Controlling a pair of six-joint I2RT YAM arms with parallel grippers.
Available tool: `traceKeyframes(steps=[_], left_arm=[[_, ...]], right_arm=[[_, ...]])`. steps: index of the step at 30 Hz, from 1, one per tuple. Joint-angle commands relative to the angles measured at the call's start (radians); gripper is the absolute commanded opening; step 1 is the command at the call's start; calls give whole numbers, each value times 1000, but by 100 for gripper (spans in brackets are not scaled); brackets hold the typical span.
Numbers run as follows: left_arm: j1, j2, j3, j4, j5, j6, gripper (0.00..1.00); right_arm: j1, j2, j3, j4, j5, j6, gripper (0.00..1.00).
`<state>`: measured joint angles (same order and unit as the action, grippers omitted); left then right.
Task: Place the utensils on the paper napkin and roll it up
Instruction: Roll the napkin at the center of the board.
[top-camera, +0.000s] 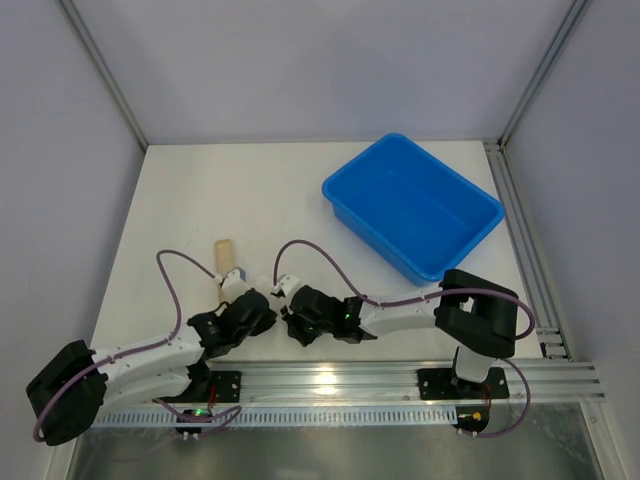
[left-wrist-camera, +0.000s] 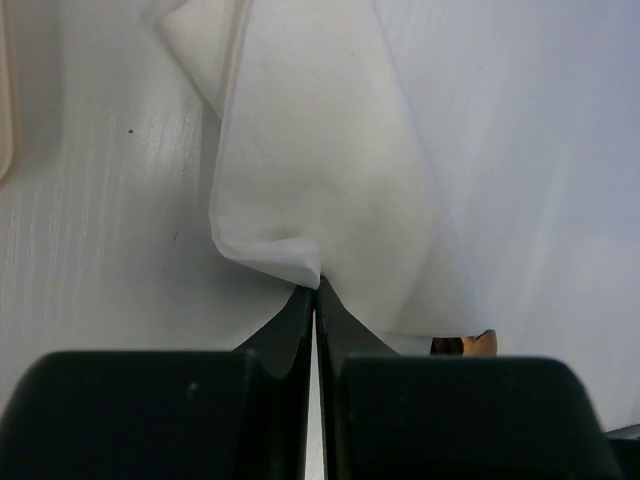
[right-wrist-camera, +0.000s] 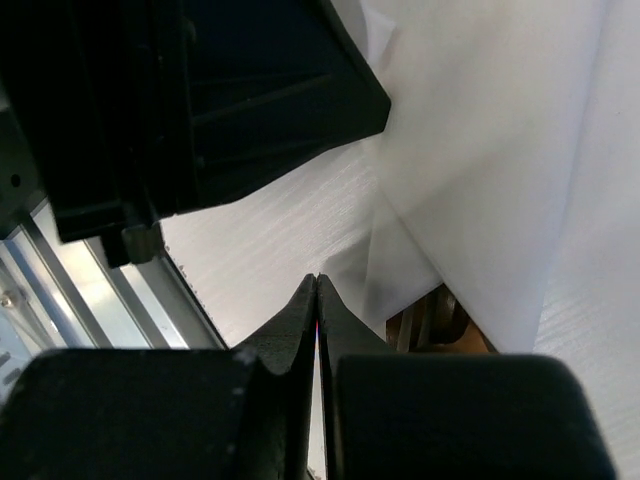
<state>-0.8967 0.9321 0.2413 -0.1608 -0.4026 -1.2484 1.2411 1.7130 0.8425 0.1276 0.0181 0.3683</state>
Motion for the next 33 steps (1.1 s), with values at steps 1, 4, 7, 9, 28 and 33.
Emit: traceKeyframes(steps=[1, 4, 7, 9, 28, 33], left_arm=[[-7, 19, 10, 30, 15, 15, 0], [-7, 31, 9, 52, 28, 18, 0], [-8, 40, 10, 64, 34, 24, 0], [-8, 43, 12, 73, 42, 26, 0], [-8, 33, 52, 70, 107, 79, 0], [-8, 62, 70, 67, 114, 95, 0]], right_arm=[[-12, 17, 43, 95, -3, -9, 4], [-22, 31, 53, 99, -3, -15, 4], [-32, 53, 67, 96, -3, -14, 4], [-40, 72, 73, 95, 0, -9, 3], [-71, 85, 18, 64, 238, 132, 3], [-72, 62, -2, 70, 243, 144, 4]])
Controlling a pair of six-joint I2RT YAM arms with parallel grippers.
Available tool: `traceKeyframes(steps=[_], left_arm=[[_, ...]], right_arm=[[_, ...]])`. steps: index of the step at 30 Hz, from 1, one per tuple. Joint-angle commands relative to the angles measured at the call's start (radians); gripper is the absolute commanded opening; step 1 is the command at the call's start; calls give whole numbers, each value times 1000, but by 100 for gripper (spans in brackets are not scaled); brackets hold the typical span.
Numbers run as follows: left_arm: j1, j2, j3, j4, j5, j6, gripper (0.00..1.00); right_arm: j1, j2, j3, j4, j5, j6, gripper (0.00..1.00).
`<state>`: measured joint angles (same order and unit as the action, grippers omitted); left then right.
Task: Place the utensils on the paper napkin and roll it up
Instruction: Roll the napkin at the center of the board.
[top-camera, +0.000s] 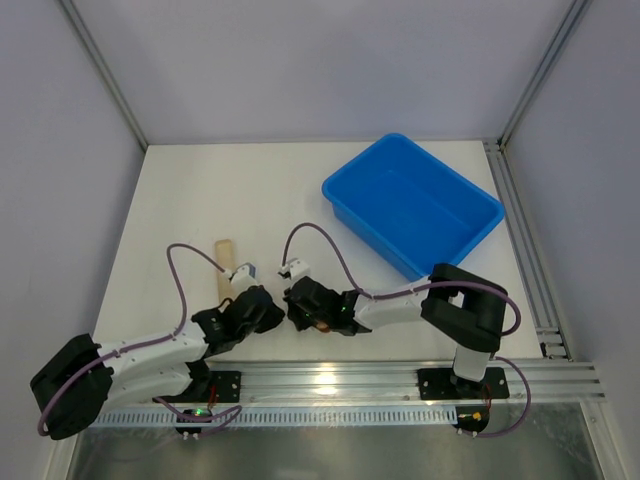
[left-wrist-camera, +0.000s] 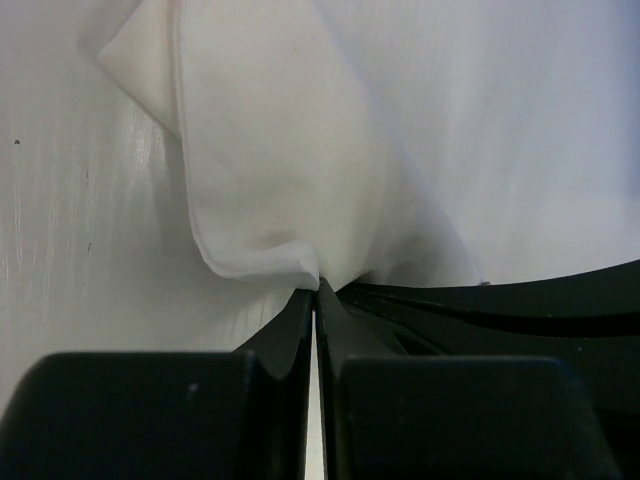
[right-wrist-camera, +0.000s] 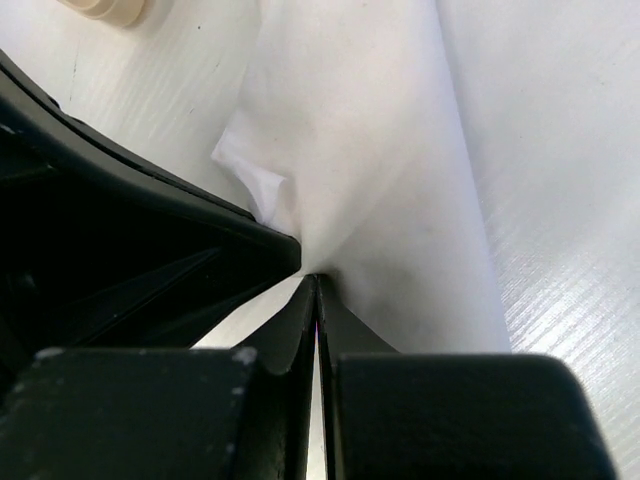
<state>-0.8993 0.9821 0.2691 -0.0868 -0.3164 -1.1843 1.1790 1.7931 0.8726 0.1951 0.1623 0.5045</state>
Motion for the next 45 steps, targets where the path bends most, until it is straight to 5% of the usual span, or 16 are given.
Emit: traceKeyframes(steps=[1, 14, 45], left_arm=[[-6, 20, 51, -8, 31, 32, 0], [-7, 56, 59, 13, 46, 40, 0], [-10, 70, 148, -24, 46, 54, 0]], right_arm=[[-9, -30, -38, 13, 83, -1, 3], [-19, -281, -34, -114, 5, -89, 4], [-4, -224, -165, 23, -84, -12, 4]])
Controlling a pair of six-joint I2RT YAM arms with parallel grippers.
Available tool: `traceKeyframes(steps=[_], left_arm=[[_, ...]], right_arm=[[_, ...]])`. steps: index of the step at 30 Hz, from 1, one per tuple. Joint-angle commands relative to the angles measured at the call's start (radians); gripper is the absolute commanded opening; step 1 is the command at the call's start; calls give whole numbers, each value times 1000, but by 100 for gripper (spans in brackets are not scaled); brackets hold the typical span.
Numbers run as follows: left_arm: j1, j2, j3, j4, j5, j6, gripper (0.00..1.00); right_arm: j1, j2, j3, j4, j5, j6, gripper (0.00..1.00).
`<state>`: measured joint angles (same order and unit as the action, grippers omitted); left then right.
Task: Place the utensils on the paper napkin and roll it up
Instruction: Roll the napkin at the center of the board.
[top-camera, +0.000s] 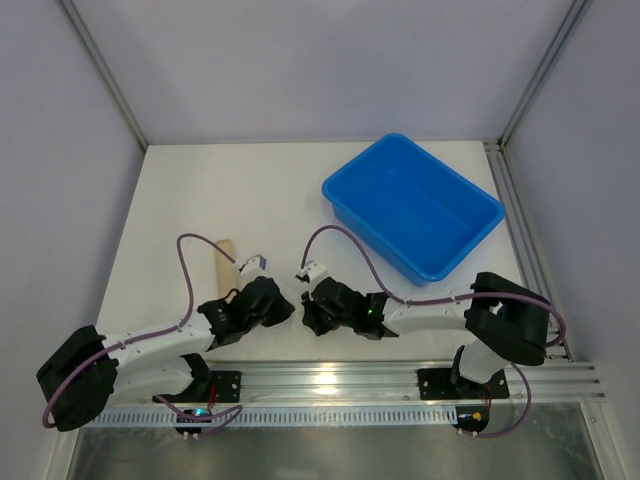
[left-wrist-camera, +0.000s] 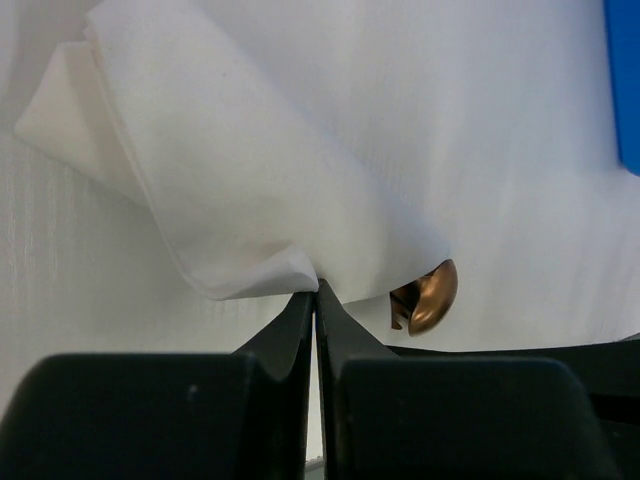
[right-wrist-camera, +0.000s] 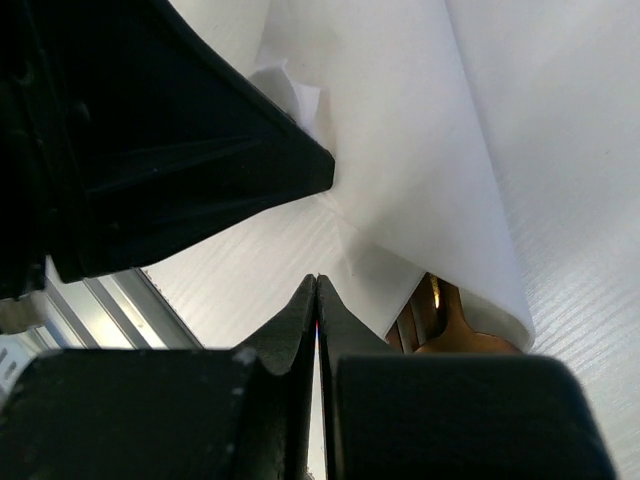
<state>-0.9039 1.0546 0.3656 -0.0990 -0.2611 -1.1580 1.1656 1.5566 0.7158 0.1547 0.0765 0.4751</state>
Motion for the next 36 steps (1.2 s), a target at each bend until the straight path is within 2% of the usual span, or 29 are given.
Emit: traceKeyframes(steps=[1, 14, 28, 36], left_arm=[[-6, -2, 55, -14, -9, 29, 0], [-6, -34, 52, -36, -12, 27, 0], [-6, -58, 72, -74, -29, 44, 0], [-6, -64, 55, -79, -23, 37, 0]], right_arm=[[11, 14, -10, 65, 3, 19, 3], [11, 91, -4, 114, 13, 48, 3], [11, 69, -21, 164, 2, 48, 4], [9, 108, -9, 172, 67, 59, 3]])
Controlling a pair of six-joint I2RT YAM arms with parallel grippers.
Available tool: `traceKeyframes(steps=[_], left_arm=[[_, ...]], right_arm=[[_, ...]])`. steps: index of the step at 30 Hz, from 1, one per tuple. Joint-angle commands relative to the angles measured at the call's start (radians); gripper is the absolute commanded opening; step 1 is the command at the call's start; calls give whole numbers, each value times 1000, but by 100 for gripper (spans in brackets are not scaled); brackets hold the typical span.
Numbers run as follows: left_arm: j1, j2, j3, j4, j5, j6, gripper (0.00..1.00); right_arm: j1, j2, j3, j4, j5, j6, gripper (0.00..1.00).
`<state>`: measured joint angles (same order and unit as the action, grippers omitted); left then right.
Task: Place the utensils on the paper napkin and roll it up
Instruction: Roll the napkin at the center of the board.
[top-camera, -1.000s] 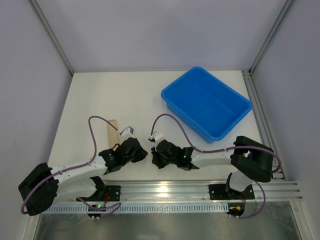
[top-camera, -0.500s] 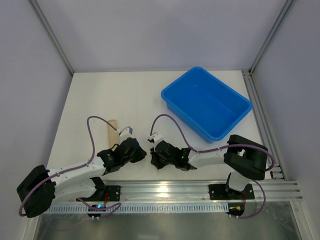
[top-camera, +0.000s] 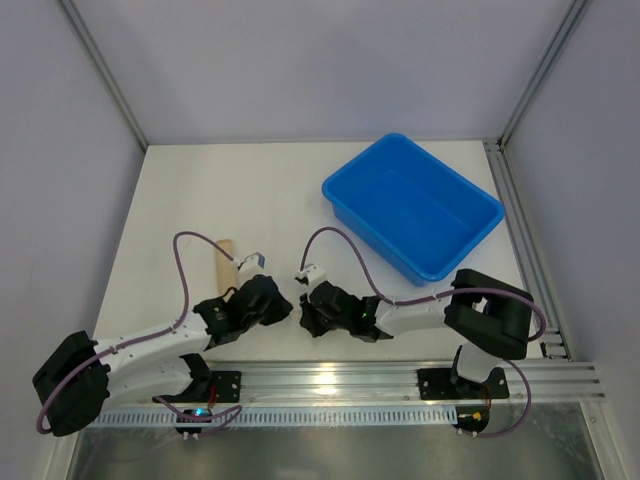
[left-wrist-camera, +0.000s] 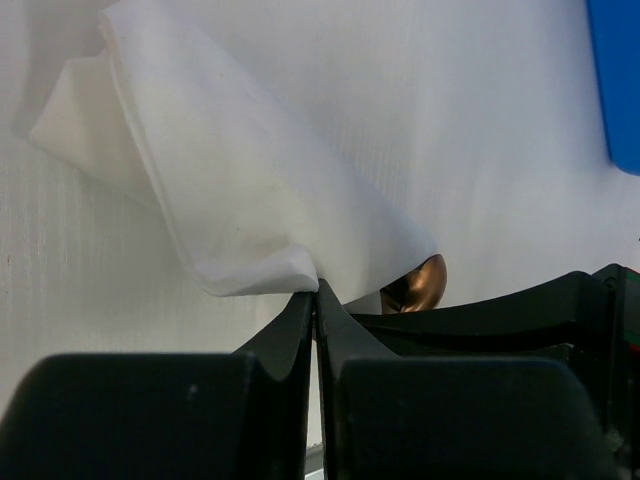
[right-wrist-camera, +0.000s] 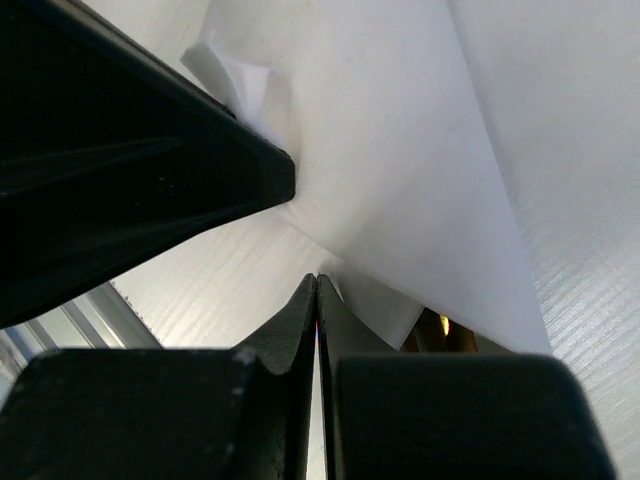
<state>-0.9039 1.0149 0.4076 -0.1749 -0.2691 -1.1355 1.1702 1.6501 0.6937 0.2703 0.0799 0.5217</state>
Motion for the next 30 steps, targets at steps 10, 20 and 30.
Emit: traceKeyframes(steps=[10, 20, 30], left_arm=[[-7, -30, 2, -9, -7, 11, 0], [-9, -21, 10, -8, -4, 19, 0], [-9, -18, 13, -29, -4, 26, 0]], right_arm=[[6, 82, 21, 95, 86, 41, 3], [16, 77, 10, 129, 121, 55, 4], [17, 126, 43, 80, 251, 133, 3]])
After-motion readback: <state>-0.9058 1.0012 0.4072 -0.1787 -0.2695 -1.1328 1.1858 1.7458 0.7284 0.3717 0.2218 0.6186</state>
